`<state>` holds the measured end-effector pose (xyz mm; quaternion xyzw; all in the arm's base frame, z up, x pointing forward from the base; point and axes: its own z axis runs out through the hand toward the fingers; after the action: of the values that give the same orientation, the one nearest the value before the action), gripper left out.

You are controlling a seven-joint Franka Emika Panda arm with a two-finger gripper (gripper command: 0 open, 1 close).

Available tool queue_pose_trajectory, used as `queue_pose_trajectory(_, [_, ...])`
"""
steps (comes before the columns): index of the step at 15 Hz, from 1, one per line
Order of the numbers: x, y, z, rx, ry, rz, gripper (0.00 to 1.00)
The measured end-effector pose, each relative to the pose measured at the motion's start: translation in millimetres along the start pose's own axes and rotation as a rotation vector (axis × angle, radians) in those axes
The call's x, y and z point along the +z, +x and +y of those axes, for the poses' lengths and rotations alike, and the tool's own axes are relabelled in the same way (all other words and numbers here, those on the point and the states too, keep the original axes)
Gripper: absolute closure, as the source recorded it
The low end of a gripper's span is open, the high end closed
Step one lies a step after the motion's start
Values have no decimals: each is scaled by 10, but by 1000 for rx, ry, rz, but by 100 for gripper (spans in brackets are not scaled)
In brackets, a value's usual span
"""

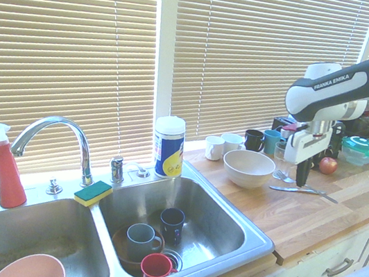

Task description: Put the fork into the sink

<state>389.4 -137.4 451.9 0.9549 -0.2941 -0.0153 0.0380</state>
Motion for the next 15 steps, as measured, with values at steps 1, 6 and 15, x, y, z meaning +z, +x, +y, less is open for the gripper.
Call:
queue_pose_trajectory(1, [-64, -162, -465, 7, 7, 14, 100])
queue_pose_trajectory(6, [339, -477, -2431, 147, 100, 70, 100])
queue_pose_trajectory(15, [1709, 9, -3318, 193, 125, 48, 100])
